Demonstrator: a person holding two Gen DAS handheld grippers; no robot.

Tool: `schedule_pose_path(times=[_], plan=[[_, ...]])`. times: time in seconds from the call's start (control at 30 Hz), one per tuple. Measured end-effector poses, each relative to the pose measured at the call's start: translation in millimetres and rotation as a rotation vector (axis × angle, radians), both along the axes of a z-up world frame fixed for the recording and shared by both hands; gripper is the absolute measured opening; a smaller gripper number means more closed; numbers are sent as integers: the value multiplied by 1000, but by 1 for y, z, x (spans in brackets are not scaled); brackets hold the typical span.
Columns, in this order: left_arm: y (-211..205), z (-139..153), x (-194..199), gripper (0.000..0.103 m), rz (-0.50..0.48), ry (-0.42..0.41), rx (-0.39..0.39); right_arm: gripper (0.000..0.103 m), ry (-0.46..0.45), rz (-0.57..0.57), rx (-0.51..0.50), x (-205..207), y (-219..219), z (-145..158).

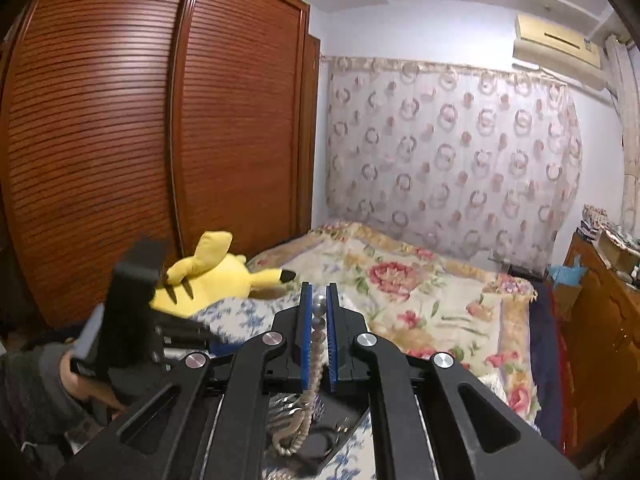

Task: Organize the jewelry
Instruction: 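Open both tools over the black box, dropping the pendant and pearl strands in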

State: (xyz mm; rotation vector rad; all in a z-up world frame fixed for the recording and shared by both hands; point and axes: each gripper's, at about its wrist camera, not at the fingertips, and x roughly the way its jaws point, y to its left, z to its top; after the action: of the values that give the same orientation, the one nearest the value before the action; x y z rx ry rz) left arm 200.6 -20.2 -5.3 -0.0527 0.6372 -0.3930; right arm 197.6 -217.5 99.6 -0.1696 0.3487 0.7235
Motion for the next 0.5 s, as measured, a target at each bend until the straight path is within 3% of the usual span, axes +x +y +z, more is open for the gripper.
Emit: schedule_pose_path(times=[0.13, 0.3, 0.43, 0.5], plan=[[1, -14, 12, 10, 6, 39, 1, 8, -14, -8, 8, 13, -1, 5], [4, -23, 18, 12, 20, 61, 2, 8, 14, -17, -14, 31, 7, -12], [7, -25, 15, 25, 33, 56, 12, 8, 64, -46, -37, 47, 11, -38], [9, -25, 12, 25, 40, 53, 21, 8, 97, -49, -49, 53, 13, -52]])
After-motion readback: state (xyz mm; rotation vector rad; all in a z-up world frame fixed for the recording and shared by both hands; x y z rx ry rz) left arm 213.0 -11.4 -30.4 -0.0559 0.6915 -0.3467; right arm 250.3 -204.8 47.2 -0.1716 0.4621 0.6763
